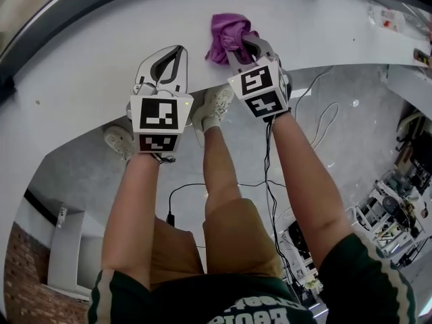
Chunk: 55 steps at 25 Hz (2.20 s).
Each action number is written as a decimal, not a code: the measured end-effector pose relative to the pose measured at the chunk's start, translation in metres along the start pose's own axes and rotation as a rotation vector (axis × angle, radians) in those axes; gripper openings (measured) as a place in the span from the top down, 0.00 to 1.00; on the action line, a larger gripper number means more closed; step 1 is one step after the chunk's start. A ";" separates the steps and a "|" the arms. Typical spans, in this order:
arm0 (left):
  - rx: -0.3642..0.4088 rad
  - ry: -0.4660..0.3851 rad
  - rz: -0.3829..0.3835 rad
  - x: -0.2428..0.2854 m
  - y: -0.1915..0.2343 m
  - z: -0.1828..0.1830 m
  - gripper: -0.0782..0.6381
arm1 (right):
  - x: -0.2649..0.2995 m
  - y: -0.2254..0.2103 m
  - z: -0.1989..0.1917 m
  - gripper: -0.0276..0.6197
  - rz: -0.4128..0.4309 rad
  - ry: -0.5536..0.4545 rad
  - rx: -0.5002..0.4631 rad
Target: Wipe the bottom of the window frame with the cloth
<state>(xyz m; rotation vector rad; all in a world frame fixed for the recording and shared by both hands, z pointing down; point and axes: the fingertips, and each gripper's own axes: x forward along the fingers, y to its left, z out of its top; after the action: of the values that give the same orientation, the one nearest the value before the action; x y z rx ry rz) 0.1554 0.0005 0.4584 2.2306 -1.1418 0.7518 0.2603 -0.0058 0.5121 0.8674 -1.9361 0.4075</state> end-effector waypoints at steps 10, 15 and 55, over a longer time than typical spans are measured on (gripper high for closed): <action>-0.013 -0.006 0.046 -0.030 0.047 -0.020 0.88 | 0.019 0.046 0.037 0.84 0.016 -0.012 -0.031; -0.035 -0.016 0.065 -0.041 0.068 -0.026 0.88 | 0.025 0.065 0.053 0.84 0.029 -0.019 -0.056; -0.130 -0.033 0.170 -0.112 0.165 -0.066 0.88 | 0.060 0.191 0.133 0.84 0.169 -0.038 -0.169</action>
<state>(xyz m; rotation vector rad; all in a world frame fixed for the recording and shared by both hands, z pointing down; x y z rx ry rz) -0.0534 0.0219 0.4615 2.0647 -1.3694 0.6885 0.0215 0.0227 0.5106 0.6084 -2.0541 0.3223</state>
